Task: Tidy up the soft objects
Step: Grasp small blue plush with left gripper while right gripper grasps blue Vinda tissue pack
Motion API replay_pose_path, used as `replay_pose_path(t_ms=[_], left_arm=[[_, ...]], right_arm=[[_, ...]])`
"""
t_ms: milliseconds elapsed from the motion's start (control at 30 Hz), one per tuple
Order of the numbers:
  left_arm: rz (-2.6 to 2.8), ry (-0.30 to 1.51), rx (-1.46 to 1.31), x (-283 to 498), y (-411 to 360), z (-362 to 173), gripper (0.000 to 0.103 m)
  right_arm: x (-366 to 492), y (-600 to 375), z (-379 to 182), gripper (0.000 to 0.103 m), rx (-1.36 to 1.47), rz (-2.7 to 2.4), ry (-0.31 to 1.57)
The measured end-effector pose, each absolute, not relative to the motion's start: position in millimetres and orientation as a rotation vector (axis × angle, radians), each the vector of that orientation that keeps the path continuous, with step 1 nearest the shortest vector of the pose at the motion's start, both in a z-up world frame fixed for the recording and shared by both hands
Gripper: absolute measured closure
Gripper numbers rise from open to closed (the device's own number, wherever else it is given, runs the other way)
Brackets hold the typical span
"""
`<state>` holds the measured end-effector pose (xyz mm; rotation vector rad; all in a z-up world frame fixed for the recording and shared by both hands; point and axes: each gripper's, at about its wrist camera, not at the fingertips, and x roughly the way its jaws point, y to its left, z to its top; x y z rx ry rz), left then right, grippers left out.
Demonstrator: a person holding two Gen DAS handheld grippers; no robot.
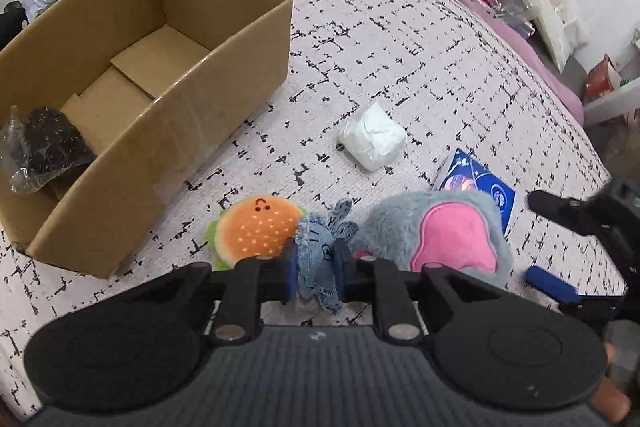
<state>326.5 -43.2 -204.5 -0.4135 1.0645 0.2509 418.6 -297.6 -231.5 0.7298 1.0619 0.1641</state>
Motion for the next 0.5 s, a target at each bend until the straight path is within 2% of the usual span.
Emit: replay_pose_path(t_ms=[267,300,367,400,433,500], left_arm=[[0.251,1.064,-0.404,329,-42,-204,0.088],[0.252,1.065,-0.406,329,-42,-203,0.088],[0.249,1.058,-0.409,329,-41,-201,0.088],[0.250,1.051,-0.407,329,-41,-199,0.088],[0.255,1.046,-0.408,328,-40,-198,0.088],[0.259,1.040,-0.425,326,-37,-196,0.088]], right_arm=[[433,-277,-244,0.025,0.705,0.179,1.061],[433,-274,-244,0.029,0.691,0.176,1.056],[434,-269,-243,0.047,0.642,0.176,1.052],[435,-268,-244,0.065,0.621,0.168,1.058],[435,-269,-245,0.071,0.611,0.154,1.062],[433,-273,-244,0.076,0.624,0.156,1.051]])
